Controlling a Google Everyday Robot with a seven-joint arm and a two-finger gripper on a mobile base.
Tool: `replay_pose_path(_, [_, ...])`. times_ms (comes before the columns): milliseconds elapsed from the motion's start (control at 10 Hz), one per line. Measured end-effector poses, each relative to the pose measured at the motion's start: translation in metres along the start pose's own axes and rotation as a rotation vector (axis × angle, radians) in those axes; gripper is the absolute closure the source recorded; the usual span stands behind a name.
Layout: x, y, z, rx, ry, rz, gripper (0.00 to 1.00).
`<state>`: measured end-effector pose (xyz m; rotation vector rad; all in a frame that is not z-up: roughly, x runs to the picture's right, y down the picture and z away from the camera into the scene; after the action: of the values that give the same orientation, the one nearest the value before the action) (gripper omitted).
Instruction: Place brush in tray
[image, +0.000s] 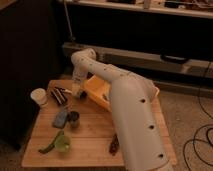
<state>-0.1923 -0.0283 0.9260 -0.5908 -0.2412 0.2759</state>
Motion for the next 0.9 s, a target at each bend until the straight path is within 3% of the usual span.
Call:
replay_pose_path(500, [-0.02, 0.014, 0.023, -0.023, 0.05, -0.06, 0.2])
replay_pose_path(900, [-0.001, 0.015, 0.054, -0.086, 0.067, -0.022, 0.2])
